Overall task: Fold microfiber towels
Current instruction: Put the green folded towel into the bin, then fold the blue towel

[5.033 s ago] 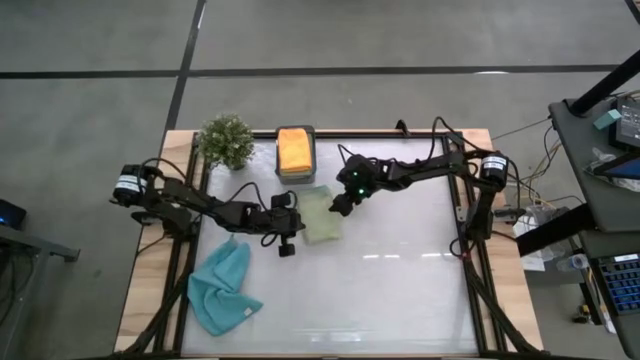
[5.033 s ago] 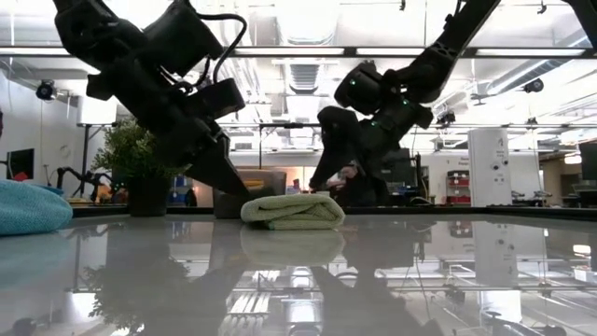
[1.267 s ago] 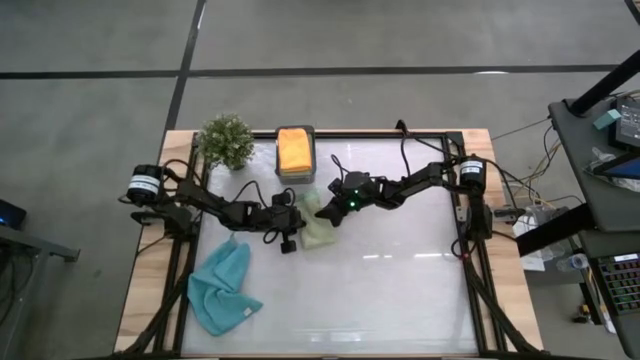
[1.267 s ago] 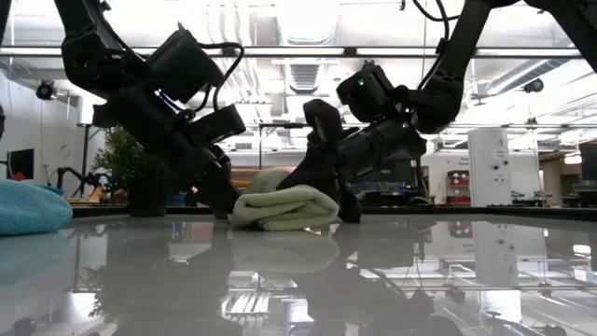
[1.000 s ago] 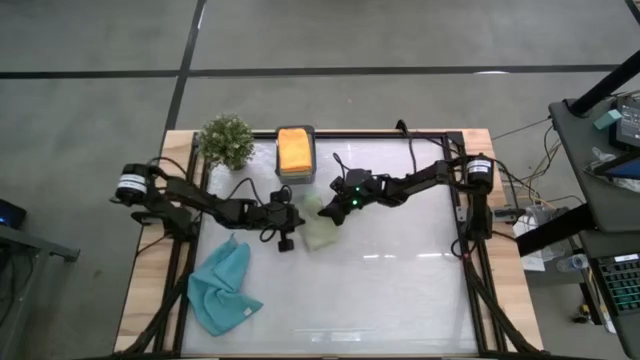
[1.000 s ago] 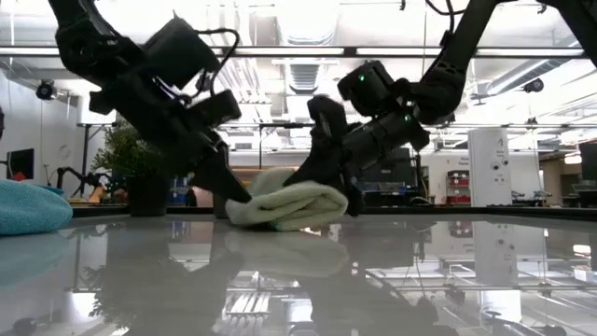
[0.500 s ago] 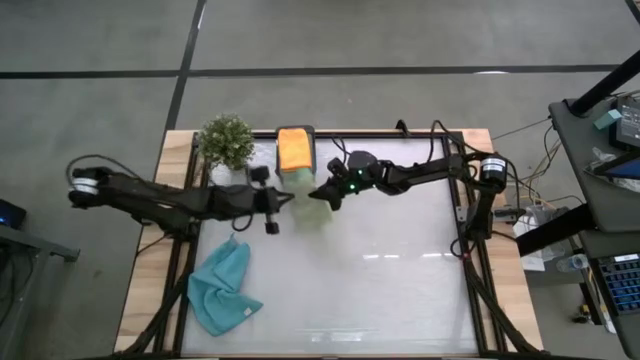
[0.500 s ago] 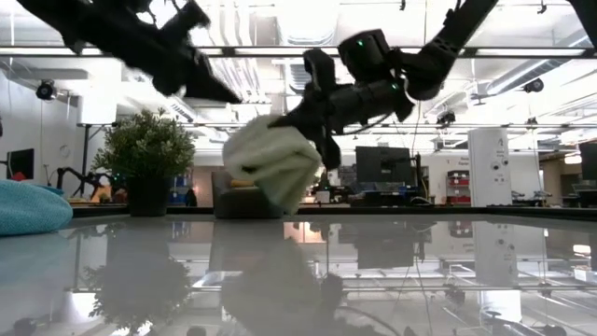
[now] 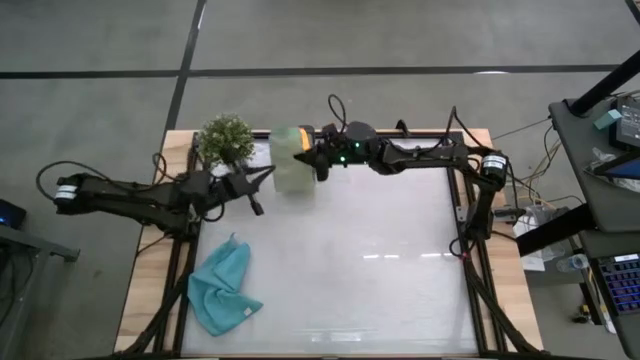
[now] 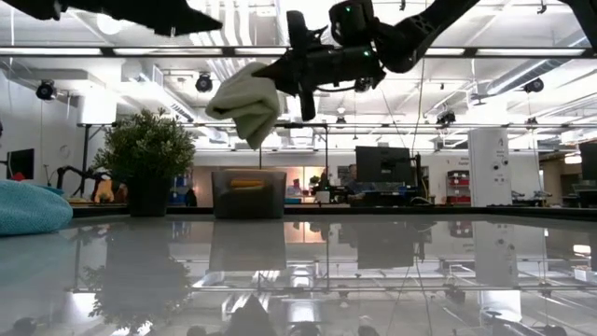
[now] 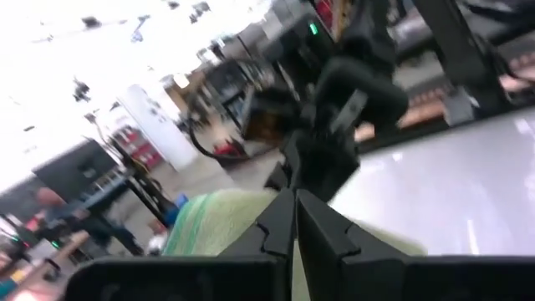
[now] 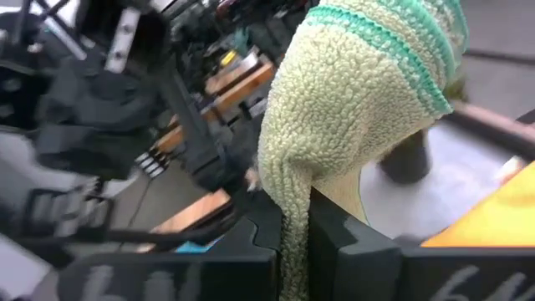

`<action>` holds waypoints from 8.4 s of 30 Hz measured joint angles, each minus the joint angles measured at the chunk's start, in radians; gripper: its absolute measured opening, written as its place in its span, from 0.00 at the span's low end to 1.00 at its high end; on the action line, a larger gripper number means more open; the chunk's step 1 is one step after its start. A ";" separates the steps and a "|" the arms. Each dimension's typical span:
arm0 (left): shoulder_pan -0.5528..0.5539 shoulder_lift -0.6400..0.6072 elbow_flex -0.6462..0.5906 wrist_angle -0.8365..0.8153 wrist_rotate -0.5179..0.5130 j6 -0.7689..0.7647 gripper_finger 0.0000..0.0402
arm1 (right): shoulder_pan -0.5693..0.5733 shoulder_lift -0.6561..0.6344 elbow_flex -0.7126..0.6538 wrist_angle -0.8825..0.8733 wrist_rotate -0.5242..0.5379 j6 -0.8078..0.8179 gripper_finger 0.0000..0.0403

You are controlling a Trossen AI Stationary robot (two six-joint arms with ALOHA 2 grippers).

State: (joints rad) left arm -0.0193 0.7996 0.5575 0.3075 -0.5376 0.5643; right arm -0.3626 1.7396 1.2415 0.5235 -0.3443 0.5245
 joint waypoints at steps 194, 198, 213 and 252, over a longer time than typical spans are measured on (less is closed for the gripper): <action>-0.159 0.448 0.194 -1.437 0.536 -1.659 0.40 | 0.071 -0.106 -0.213 -0.341 0.118 -0.610 0.02; -0.159 0.452 0.148 -1.363 0.531 -1.659 0.42 | 0.071 -0.106 -0.226 -0.329 0.118 -0.604 0.02; -0.161 0.473 0.213 -1.295 0.477 -1.476 0.00 | 0.094 -0.106 -0.232 -0.331 0.118 -0.602 0.02; -0.179 0.212 0.745 -0.779 0.193 -0.285 0.00 | 0.189 -0.454 -0.380 -0.371 0.100 -0.569 0.51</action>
State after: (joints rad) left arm -0.1978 1.0120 1.3025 -0.4715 -0.3448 0.2789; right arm -0.1740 1.2861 0.8620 0.1523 -0.2441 -0.0445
